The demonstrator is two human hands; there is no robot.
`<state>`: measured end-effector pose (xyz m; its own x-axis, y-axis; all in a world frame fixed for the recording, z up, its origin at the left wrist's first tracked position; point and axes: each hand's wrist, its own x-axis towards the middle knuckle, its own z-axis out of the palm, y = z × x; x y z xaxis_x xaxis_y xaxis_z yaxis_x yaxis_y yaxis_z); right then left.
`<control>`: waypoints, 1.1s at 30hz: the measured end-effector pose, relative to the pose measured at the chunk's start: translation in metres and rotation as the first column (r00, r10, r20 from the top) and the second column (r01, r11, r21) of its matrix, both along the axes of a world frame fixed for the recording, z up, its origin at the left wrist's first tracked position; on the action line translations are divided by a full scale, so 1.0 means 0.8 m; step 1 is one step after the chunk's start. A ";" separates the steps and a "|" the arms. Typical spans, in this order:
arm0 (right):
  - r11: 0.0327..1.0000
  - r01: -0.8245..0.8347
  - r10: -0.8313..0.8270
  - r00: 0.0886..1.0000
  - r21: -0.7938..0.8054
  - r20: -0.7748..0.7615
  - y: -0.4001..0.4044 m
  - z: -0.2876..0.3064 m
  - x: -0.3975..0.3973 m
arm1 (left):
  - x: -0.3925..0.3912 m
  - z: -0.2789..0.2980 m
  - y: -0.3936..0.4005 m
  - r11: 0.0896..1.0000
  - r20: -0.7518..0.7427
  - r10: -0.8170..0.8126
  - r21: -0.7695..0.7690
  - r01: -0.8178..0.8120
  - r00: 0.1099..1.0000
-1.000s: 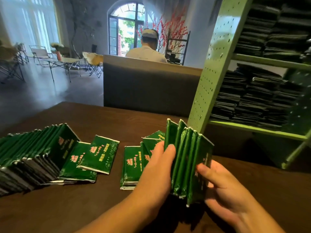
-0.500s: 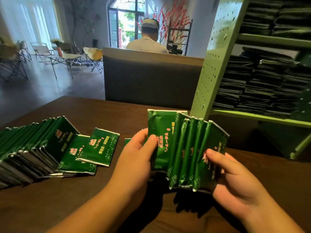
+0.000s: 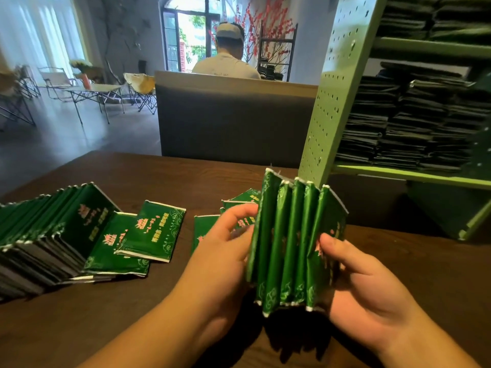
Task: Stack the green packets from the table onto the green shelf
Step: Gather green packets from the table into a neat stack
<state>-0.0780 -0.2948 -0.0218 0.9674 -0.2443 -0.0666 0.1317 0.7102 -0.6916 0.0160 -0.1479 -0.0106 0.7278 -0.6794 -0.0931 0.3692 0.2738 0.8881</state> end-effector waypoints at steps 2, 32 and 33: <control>1.000 0.005 -0.005 1.000 0.004 -0.012 0.000 -0.001 0.001 | -0.008 0.007 0.002 0.999 0.038 -0.039 -0.020 0.040 0.999; 0.848 0.448 -0.491 0.865 -0.285 -0.102 -0.010 0.005 0.004 | 0.008 -0.013 -0.016 0.965 0.408 0.157 0.130 -0.227 0.899; 0.841 0.457 -0.499 0.862 -0.291 -0.087 -0.008 0.005 0.004 | -0.003 -0.008 -0.012 0.972 0.466 0.160 0.078 -0.221 0.870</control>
<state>-0.0751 -0.3013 -0.0179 0.7080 -0.7021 -0.0768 0.2870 0.3853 -0.8770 0.0139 -0.1576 -0.0168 0.8243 -0.5283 0.2038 -0.1302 0.1735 0.9762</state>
